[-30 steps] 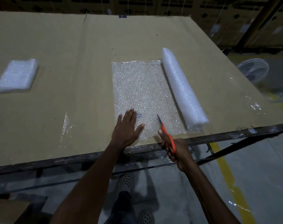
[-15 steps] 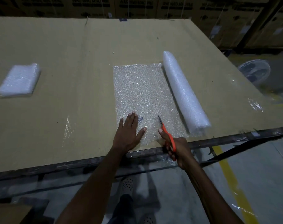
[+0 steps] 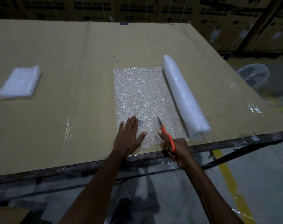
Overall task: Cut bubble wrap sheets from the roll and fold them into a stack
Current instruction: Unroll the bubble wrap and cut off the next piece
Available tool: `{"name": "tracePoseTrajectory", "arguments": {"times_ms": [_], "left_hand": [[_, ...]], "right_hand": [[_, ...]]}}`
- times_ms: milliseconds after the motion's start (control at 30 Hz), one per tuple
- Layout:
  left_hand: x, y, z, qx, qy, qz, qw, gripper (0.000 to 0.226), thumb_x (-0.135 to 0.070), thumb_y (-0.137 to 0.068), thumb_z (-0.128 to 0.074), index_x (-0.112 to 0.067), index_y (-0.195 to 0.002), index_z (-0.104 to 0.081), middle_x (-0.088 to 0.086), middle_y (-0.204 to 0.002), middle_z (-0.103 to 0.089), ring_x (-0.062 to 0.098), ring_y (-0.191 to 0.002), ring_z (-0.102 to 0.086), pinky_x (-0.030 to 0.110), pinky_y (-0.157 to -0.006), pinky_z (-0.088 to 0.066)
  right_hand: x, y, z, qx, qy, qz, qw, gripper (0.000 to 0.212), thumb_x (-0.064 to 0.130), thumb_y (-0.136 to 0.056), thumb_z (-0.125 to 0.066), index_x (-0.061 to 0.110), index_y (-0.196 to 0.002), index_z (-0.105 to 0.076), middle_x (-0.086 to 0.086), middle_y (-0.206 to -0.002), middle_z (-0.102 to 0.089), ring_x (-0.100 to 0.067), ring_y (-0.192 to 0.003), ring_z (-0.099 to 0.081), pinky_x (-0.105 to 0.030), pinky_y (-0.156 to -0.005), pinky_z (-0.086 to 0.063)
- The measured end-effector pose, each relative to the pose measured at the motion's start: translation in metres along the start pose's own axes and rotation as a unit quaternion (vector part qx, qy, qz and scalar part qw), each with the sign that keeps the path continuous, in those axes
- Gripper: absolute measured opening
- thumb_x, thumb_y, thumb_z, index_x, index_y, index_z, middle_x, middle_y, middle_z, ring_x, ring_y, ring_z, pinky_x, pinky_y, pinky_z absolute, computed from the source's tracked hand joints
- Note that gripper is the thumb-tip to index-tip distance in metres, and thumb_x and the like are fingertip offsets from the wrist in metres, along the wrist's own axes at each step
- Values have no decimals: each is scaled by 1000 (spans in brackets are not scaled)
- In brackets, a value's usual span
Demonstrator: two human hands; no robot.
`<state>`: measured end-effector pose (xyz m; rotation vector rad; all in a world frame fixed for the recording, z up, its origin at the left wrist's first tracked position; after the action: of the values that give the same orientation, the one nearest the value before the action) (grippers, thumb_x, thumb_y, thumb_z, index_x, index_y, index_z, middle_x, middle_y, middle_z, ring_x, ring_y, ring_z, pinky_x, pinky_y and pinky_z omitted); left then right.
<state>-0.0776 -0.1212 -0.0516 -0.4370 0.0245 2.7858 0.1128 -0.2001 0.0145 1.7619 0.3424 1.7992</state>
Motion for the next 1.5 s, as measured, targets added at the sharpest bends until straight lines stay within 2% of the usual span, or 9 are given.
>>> {"name": "tracePoseTrajectory", "arguments": {"times_ms": [200, 333, 500, 667, 800, 967, 1100, 1300, 1500], "left_hand": [[0, 0, 0, 2, 2, 4, 1000, 89, -69, -92, -1, -13, -160, -10, 3, -168, 0, 15, -154, 6, 38, -121, 11], [0, -1, 1, 4, 2, 3, 1000, 90, -69, -92, -1, -12, -160, -9, 3, -168, 0, 15, -154, 6, 38, -121, 10], [0, 0, 1, 0, 1, 3, 1000, 88, -68, -94, -4, -12, -160, -10, 4, -168, -1, 15, -154, 5, 38, -121, 10], [0, 0, 0, -5, 0, 3, 1000, 88, -68, -94, -5, -12, -160, -13, 4, -168, -3, 15, -154, 3, 40, -123, 7], [0, -1, 0, -3, -1, 3, 1000, 88, -68, -93, -4, -12, -160, -13, 4, -168, -2, 15, -154, 3, 40, -122, 8], [0, 0, 1, -8, -4, 1, 1000, 87, -68, -94, -4, -12, -160, -13, 4, -168, -3, 16, -154, 3, 39, -122, 9], [0, 0, 1, -25, -6, -4, 1000, 85, -66, -96, -9, -9, -159, -20, 6, -167, -10, 18, -155, -4, 40, -122, 5], [0, 0, 1, -10, -13, -1, 1000, 85, -67, -96, -8, -11, -160, -16, 5, -168, -5, 17, -155, 0, 40, -122, 6], [1, 1, 1, -9, -5, -2, 1000, 83, -67, -97, -9, -13, -160, -14, 4, -168, -3, 16, -155, 2, 40, -123, 7]], "right_hand": [[1, -3, 0, -6, 9, -7, 1000, 54, 59, -70, -85, 9, -62, -65, -9, -55, -53, -12, -36, -39, -19, -39, -25], [3, -11, -3, 3, -4, -15, 1000, 56, 61, -63, -90, 11, -57, -65, -12, -56, -54, -16, -37, -40, -22, -42, -28], [-1, -13, -2, 5, -19, -14, 1000, 51, 55, -65, -91, 9, -60, -67, -13, -58, -55, -16, -39, -40, -20, -41, -26], [6, -16, -4, 18, -9, -22, 1000, 58, 63, -60, -91, 15, -54, -58, -12, -54, -48, -16, -39, -36, -22, -43, -25], [12, -18, -4, 19, 3, -20, 1000, 60, 60, -67, -88, 16, -50, -51, -11, -49, -44, -15, -36, -33, -20, -43, -23], [8, -17, -5, 19, 6, -17, 1000, 60, 61, -66, -88, 19, -43, -51, -10, -47, -44, -14, -38, -33, -21, -45, -23], [20, -18, -8, 13, 14, -20, 1000, 61, 61, -69, -85, 16, -50, -49, -7, -46, -43, -15, -33, -33, -18, -41, -24], [20, -20, -10, 7, 10, -4, 1000, 58, 52, -71, -87, 12, -50, -51, -7, -44, -43, -13, -31, -33, -17, -36, -26], [30, -25, -14, 5, 17, -7, 1000, 58, 56, -73, -85, 12, -53, -52, -6, -47, -45, -12, -31, -35, -16, -37, -27]]}}
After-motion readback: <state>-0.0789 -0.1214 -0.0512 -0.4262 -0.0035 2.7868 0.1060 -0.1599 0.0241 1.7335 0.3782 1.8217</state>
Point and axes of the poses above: each hand's wrist, its own y-axis away from the middle knuckle, its own z-axis out of the back of the hand, x = y × z, the point moved 5 cm from there along -y, towards the middle knuckle
